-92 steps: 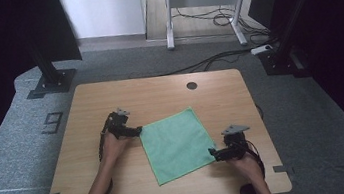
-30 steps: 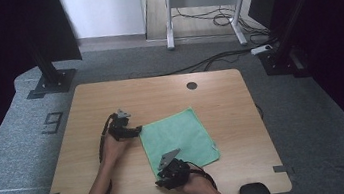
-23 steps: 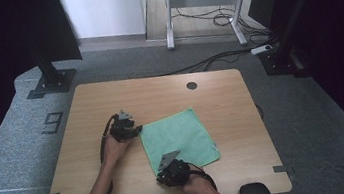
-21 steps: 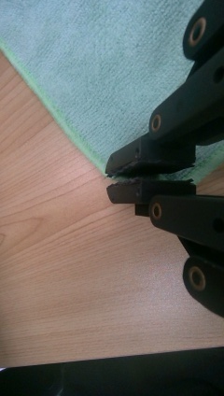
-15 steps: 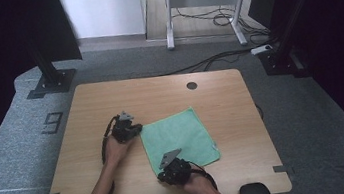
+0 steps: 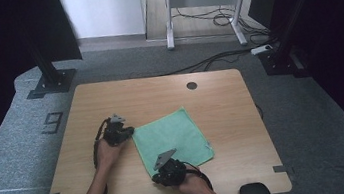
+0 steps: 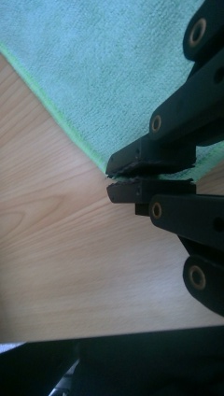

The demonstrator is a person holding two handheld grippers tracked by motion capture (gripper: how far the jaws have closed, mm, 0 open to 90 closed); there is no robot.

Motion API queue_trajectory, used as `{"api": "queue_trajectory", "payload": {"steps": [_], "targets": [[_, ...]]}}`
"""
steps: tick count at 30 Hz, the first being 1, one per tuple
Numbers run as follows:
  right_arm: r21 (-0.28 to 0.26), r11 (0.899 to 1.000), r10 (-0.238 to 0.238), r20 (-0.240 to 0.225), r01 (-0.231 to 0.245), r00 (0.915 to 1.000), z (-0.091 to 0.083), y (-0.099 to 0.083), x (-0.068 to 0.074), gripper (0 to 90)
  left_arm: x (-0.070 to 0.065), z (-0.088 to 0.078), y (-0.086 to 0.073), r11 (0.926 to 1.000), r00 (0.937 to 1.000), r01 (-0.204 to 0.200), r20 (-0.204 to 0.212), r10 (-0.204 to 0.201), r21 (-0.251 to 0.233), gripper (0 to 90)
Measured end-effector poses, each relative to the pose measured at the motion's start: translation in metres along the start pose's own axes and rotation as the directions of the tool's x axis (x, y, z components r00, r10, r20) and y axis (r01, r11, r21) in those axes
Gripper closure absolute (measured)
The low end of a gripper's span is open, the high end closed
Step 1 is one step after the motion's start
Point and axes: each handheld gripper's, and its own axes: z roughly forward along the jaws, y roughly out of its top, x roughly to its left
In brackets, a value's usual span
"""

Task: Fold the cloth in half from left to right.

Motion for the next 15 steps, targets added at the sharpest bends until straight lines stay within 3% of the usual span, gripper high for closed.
{"api": "queue_trajectory", "payload": {"steps": [6, 15], "targets": [[-0.008, 0.999, -0.036, -0.040, 0.036, 0.9986, 0.013, 0.017, 0.012, 83.9, 0.010, -0.019, -0.010, 0.9998, 0.9997, 0.016, -0.021, -0.016, 0.009, 85.8], [-0.024, 0.998, -0.059, -0.060, 0.057, 0.9965, 0.016, 0.031, 0.020, 84.0, 0.020, -0.044, -0.019, 0.9994, 0.9981, 0.032, -0.053, -0.031, 0.012, 85.9]]}}
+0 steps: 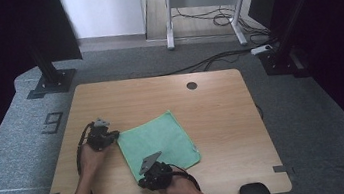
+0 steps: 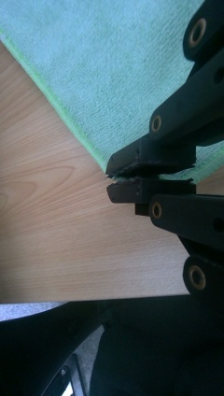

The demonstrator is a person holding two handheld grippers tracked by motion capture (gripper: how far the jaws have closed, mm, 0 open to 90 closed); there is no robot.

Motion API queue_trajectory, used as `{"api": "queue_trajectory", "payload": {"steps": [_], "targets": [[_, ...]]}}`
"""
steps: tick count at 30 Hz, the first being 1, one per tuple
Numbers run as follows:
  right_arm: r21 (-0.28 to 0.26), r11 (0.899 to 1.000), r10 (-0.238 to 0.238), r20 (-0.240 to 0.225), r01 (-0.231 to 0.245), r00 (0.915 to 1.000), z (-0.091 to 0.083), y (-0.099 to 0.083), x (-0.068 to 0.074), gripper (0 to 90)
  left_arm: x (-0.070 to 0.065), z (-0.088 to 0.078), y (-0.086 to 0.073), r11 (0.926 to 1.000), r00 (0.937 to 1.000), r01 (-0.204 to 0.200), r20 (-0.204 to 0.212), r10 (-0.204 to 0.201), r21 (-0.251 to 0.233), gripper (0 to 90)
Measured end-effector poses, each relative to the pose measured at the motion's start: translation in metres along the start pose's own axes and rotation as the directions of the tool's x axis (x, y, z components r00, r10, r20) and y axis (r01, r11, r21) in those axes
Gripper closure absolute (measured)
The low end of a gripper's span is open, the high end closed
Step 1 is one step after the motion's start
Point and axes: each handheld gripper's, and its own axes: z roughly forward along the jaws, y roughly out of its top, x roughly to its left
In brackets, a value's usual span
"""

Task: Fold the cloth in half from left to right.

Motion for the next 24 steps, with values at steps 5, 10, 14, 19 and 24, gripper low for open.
{"api": "queue_trajectory", "payload": {"steps": [5, 10, 14, 19, 24], "targets": [[-0.027, 1.000, 0.001, 0.016, -0.001, 0.9999, -0.014, 0.004, -0.001, 84.0, -0.004, -0.006, 0.010, 0.9998, 1.0000, -0.002, -0.004, 0.002, -0.022, 86.1], [-0.052, 0.999, 0.014, 0.036, -0.013, 0.9992, -0.030, 0.002, -0.005, 84.0, -0.013, -0.005, 0.027, 0.9988, 1.0000, -0.003, 0.009, 0.004, -0.049, 86.1], [-0.074, 0.997, 0.037, 0.064, -0.033, 0.9972, -0.044, -0.006, -0.011, 84.0, -0.023, 0.000, 0.045, 0.9982, 0.9996, -0.022, 0.016, 0.023, -0.055, 86.1], [-0.093, 0.993, 0.082, 0.111, -0.071, 0.9904, -0.065, -0.022, -0.021, 84.1, -0.038, 0.013, 0.068, 0.9973, 0.9986, -0.044, 0.027, 0.046, -0.059, 86.1], [-0.105, 0.990, 0.111, 0.137, -0.097, 0.9844, -0.077, -0.033, -0.030, 84.2, -0.048, 0.022, 0.080, 0.9965, 0.9977, -0.059, 0.030, 0.061, -0.060, 86.0]]}}
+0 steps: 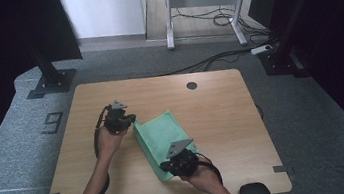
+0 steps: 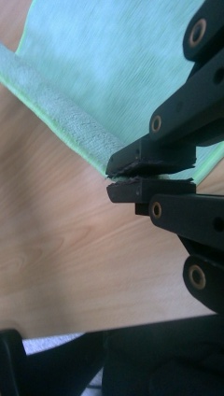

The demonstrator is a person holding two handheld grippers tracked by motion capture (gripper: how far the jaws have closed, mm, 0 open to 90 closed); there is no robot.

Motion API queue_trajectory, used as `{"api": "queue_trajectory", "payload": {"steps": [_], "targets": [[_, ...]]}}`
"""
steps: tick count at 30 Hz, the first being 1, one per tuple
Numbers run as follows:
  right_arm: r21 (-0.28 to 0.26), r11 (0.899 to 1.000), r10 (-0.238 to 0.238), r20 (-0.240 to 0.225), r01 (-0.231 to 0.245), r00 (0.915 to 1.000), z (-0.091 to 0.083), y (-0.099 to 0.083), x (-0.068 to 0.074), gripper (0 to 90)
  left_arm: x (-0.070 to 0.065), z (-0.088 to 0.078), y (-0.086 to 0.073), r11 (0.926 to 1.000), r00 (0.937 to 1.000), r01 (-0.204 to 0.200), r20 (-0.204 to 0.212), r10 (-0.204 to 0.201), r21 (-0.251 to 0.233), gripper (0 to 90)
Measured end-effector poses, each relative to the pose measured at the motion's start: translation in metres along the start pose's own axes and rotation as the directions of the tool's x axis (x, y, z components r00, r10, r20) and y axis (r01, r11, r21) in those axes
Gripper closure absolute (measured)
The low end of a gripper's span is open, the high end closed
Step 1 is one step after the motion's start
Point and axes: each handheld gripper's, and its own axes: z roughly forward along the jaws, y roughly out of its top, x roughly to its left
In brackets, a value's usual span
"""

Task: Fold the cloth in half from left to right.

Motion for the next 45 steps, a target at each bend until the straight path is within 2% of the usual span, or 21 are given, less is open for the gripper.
{"api": "queue_trajectory", "payload": {"steps": [7, 21, 31, 45], "targets": [[-0.009, 0.999, 0.048, 0.058, -0.047, 0.9972, -0.018, -0.016, -0.018, 84.5, -0.012, 0.017, 0.015, 0.9997, 0.9997, -0.024, 0.005, 0.024, 0.001, 86.0], [-0.025, 0.992, 0.128, 0.117, -0.126, 0.9849, -0.038, -0.041, -0.043, 84.9, -0.034, 0.047, 0.039, 0.9966, 0.9968, -0.078, 0.019, 0.077, 0.027, 85.8], [-0.022, 0.986, 0.165, 0.145, -0.164, 0.9756, -0.042, -0.053, -0.057, 84.9, -0.044, 0.066, 0.049, 0.9941, 0.9946, -0.102, 0.020, 0.101, 0.036, 85.7], [0.013, 0.981, 0.188, 0.170, -0.193, 0.9674, -0.036, -0.068, -0.066, 84.8, -0.053, 0.093, 0.048, 0.9930, 0.9941, -0.106, 0.024, 0.105, 0.050, 85.4]]}}
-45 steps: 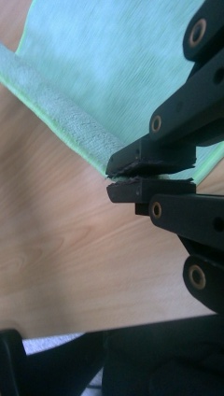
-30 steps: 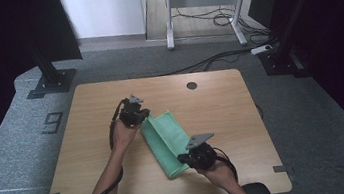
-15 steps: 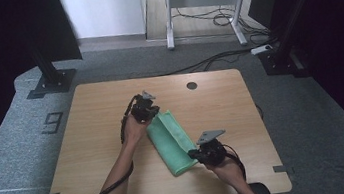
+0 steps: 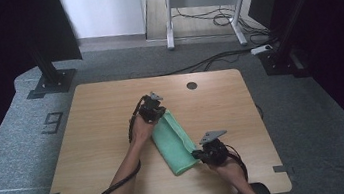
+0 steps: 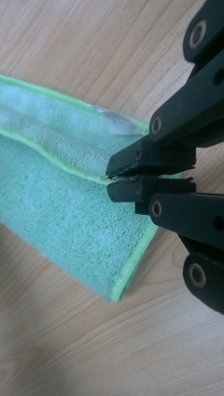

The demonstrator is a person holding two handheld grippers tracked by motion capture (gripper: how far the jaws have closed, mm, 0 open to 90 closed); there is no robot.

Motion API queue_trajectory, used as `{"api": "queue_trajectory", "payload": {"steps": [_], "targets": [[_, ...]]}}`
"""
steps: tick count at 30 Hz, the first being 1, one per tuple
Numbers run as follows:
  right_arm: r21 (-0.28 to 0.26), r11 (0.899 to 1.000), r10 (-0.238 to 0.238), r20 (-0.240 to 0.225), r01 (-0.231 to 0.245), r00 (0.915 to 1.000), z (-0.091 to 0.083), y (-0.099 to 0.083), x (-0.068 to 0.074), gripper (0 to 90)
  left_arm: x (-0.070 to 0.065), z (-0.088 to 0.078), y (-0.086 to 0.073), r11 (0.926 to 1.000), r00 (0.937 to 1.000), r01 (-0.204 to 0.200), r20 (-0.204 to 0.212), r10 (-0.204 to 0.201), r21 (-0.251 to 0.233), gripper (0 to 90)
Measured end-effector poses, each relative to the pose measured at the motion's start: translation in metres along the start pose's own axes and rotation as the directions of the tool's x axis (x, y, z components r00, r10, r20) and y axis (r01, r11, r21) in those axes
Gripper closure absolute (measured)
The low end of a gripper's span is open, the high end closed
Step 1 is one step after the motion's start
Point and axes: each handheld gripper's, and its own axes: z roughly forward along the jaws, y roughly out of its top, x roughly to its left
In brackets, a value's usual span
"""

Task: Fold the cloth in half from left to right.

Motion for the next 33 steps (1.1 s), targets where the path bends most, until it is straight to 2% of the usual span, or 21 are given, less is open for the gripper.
{"api": "queue_trajectory", "payload": {"steps": [7, 9, 10, 11, 12, 14, 17, 22, 26, 28, 29, 33], "targets": [[0.013, 1.000, 0.002, 0.009, -0.002, 1.0000, 0.002, -0.004, -0.002, 84.4, -0.001, 0.011, -0.002, 1.0000, 1.0000, 0.002, 0.003, -0.002, 0.004, 83.4], [0.014, 1.000, 0.009, 0.013, -0.009, 0.9999, 0.001, -0.004, -0.003, 83.7, -0.001, 0.013, -0.002, 1.0000, 1.0000, 0.000, -0.004, 0.000, -0.002, 72.9], [0.014, 1.000, 0.010, 0.013, -0.010, 0.9999, 0.001, -0.004, -0.004, 82.7, -0.001, 0.013, -0.003, 1.0000, 0.9999, -0.006, -0.013, 0.006, -0.005, 72.9], [0.012, 1.000, 0.010, 0.017, -0.011, 0.9998, 0.000, -0.005, -0.005, 80.0, -0.001, 0.013, -0.002, 1.0000, 0.9998, -0.006, -0.017, 0.006, -0.007, 63.8], [0.012, 1.000, 0.010, 0.017, -0.011, 0.9998, 0.000, -0.005, -0.005, 80.0, -0.001, 0.012, -0.002, 1.0000, 0.9997, -0.005, -0.023, 0.005, -0.008, 63.8], [-0.001, 1.000, 0.022, 0.037, -0.022, 0.9991, -0.004, -0.005, -0.007, 73.7, -0.001, 0.009, -0.001, 0.9998, 0.9996, 0.000, -0.029, -0.001, -0.019, 55.9], [-0.010, 0.999, 0.031, 0.049, -0.031, 0.9983, -0.007, -0.005, -0.008, 71.8, -0.001, 0.007, 0.000, 0.9997, 0.9993, 0.003, -0.038, -0.004, -0.024, 47.8], [-0.041, 0.998, 0.043, 0.096, -0.039, 0.9945, -0.015, -0.003, -0.014, 61.7, -0.001, 0.000, 0.001, 0.9988, 0.9978, 0.010, -0.065, -0.013, -0.047, 33.4], [-0.054, 0.998, 0.044, 0.115, -0.038, 0.9923, -0.017, -0.002, -0.017, 56.9, 0.002, -0.008, 0.000, 0.9969, 0.9973, 0.032, -0.064, -0.037, -0.072, 26.8], [-0.056, 0.998, 0.042, 0.122, -0.035, 0.9917, -0.018, 0.000, -0.019, 53.3, 0.004, -0.013, -0.004, 0.9954, 0.9974, 0.048, -0.049, -0.052, -0.083, 23.8], [-0.050, 0.998, 0.036, 0.126, -0.030, 0.9914, -0.017, 0.001, -0.020, 49.4, 0.004, -0.016, -0.006, 0.9956, 0.9978, 0.045, -0.046, -0.049, -0.083, 21.7], [-0.042, 0.999, 0.036, 0.134, -0.031, 0.9903, -0.015, 0.003, -0.023, 44.2, 0.002, -0.024, -0.016, 0.9962, 0.9982, 0.045, -0.036, -0.048, -0.075, 17.3]]}}
